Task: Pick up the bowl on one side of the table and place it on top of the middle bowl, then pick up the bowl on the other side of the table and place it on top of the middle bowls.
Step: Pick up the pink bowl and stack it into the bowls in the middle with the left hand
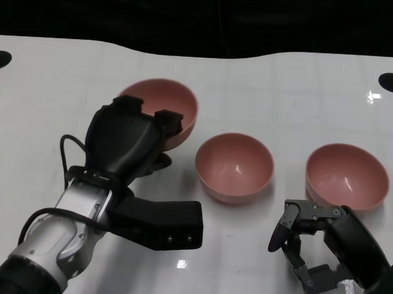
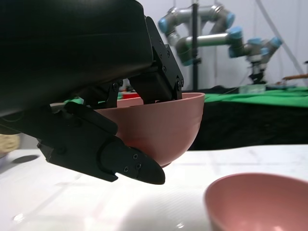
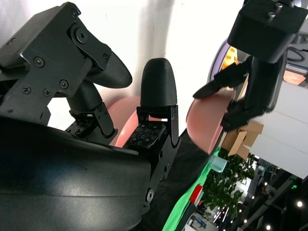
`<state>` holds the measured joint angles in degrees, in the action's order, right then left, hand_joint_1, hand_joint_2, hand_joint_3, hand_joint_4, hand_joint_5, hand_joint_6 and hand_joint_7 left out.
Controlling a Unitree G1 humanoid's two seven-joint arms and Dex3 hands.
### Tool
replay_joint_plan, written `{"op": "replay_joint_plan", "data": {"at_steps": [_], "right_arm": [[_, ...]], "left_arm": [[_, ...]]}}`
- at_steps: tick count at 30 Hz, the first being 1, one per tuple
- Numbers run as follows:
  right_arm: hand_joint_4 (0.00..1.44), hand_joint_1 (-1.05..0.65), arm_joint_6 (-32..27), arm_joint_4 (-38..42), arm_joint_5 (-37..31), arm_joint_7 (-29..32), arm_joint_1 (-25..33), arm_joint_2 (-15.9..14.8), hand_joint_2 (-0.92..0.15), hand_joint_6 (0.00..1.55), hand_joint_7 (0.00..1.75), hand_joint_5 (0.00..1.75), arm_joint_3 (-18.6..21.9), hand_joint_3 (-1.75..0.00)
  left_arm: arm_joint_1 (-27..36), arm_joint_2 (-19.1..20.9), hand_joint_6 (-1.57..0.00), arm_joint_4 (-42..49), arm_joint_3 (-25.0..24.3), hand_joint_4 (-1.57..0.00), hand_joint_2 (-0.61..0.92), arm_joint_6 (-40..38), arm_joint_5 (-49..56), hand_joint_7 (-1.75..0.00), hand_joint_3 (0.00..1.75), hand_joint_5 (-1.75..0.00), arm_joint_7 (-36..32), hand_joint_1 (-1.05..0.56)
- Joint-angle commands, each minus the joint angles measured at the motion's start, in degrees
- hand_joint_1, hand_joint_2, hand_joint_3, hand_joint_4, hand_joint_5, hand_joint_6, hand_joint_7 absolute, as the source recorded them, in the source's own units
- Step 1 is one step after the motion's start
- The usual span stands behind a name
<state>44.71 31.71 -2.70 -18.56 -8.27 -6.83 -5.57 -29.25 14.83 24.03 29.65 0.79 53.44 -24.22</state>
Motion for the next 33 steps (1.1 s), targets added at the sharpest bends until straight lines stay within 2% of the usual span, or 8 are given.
{"op": "replay_joint_plan", "data": {"at_steps": [1,3,5,8,10,13,16,33], "right_arm": [[0.87,-0.09,0.50,-0.30,0.40,0.00,0.29,-0.64,-0.27,0.84,1.30,1.75,0.00,-1.46],[0.86,-0.08,0.68,-0.34,0.24,0.08,0.30,-0.65,-0.27,0.84,1.31,1.74,-0.04,-1.46],[0.86,-0.08,0.66,-0.46,0.28,-0.01,0.35,-0.67,-0.27,0.84,1.31,1.74,-0.10,-1.46],[0.86,-0.08,0.68,-0.53,0.15,0.09,0.37,-0.79,-0.28,0.83,1.31,1.75,-0.19,-1.45],[0.86,-0.08,0.75,-0.42,0.00,0.22,0.30,-0.85,-0.28,0.83,1.31,1.74,-0.22,-1.45],[0.86,-0.08,0.45,-0.45,0.39,-0.06,0.28,-0.77,-0.27,0.83,1.32,1.72,-0.26,-1.45],[0.86,-0.09,0.05,-0.65,0.65,-0.30,0.26,-0.79,-0.27,0.83,1.32,1.72,-0.29,-1.46],[0.86,-0.09,0.47,-0.10,1.14,-1.26,-0.12,-0.65,-0.28,0.82,1.34,1.73,-0.54,-1.45]], "left_arm": [[-1.66,-0.55,-0.84,1.21,-0.17,-0.87,0.87,1.81,-0.62,-1.25,0.21,-1.75,-1.20,-0.26],[-2.21,-1.73,-0.81,1.55,-0.22,-0.88,0.64,2.55,-1.16,-1.37,0.64,-1.75,-0.66,-0.24],[-2.74,-2.77,-0.78,2.10,-0.05,-0.88,0.55,2.99,-1.28,-1.48,0.74,-1.75,-0.43,-0.25],[-3.48,-3.61,-0.90,2.83,0.44,-0.87,0.78,4.06,-1.27,-0.99,0.25,-1.75,-0.13,-0.34],[-3.89,-3.97,-1.00,3.56,0.79,-0.87,0.86,5.06,-1.21,-0.81,0.16,-1.75,-0.41,-0.30],[-4.20,-4.61,-0.82,3.78,1.07,-0.86,0.54,5.62,-1.95,-1.35,0.92,-1.75,1.67,-0.24],[-4.82,-5.42,-0.84,5.01,1.68,-0.87,0.42,7.07,-2.75,-1.35,1.12,-1.75,1.90,-0.22],[-8.10,-9.26,-0.72,14.49,4.55,-0.86,0.52,10.41,-3.01,-1.58,1.07,-1.75,1.16,-0.29]]}}
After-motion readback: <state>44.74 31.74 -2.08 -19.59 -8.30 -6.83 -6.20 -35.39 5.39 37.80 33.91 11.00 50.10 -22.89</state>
